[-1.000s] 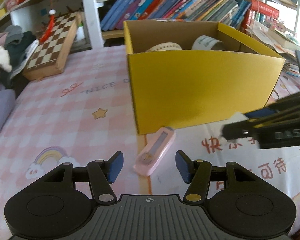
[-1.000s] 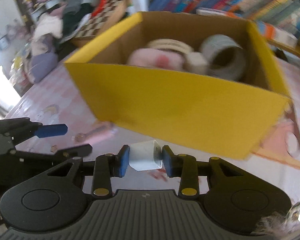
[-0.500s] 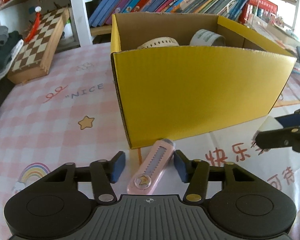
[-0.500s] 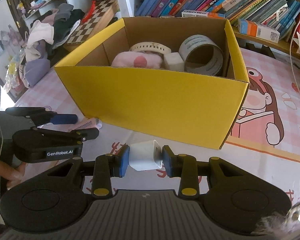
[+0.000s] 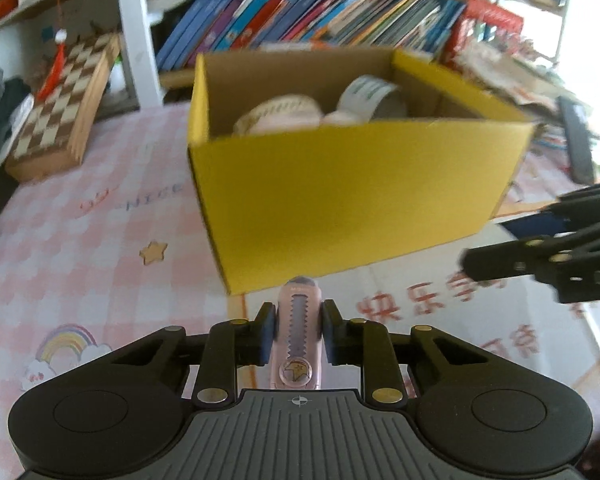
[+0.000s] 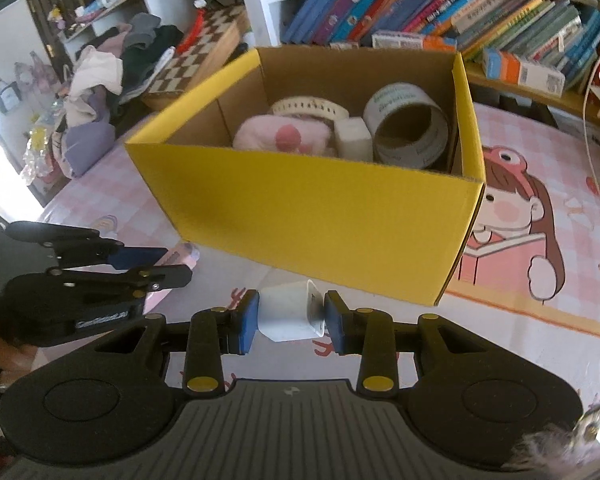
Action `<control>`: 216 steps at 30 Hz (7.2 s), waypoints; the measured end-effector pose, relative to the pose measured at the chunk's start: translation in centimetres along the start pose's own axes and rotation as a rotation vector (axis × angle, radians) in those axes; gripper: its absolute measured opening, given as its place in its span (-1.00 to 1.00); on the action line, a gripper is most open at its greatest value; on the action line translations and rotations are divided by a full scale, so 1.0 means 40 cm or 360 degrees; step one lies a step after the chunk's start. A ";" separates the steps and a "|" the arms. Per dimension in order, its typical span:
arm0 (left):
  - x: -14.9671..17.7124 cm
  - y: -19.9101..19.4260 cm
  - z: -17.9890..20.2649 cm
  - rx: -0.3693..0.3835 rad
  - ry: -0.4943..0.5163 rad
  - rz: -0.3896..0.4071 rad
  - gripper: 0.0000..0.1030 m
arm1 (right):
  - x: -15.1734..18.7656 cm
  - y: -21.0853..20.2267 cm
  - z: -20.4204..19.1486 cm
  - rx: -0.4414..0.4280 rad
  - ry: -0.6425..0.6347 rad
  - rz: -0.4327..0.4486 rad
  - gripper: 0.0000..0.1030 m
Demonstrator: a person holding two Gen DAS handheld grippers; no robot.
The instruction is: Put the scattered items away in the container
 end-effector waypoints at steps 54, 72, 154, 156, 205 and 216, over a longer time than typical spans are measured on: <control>-0.346 0.087 0.060 0.0092 0.0095 0.0124 -0.48 | -0.360 0.106 0.128 0.0019 -0.0886 -0.0083 -0.24; -0.217 -0.295 0.042 0.0044 -0.0062 0.0564 -0.05 | -0.228 -0.230 -0.005 -0.0040 -0.0264 0.0274 -0.01; 0.291 -0.456 0.184 -0.0310 -0.0056 0.0404 0.99 | 0.417 -0.379 -0.256 0.0654 0.0224 0.0367 0.97; 0.291 -0.456 0.182 -0.0312 -0.0063 0.0400 0.99 | 0.419 -0.377 -0.257 0.0651 0.0224 0.0360 0.97; 0.315 -0.443 0.163 -0.0286 -0.0106 0.0298 1.00 | 0.433 -0.360 -0.267 0.0649 0.0228 0.0288 1.00; 0.315 -0.447 0.162 -0.0278 -0.0116 0.0309 1.00 | 0.433 -0.360 -0.264 0.0647 0.0235 0.0284 1.00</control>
Point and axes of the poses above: each gripper's, at about its wrist camera, not at the fingertips, and y roughly the way its jaws point, z to its right, x to its underside, the point moved 4 cm from there along y, roughly the way its jaws point, and after that the axes turned 2 degrees about -z, right-handed, at the moved point
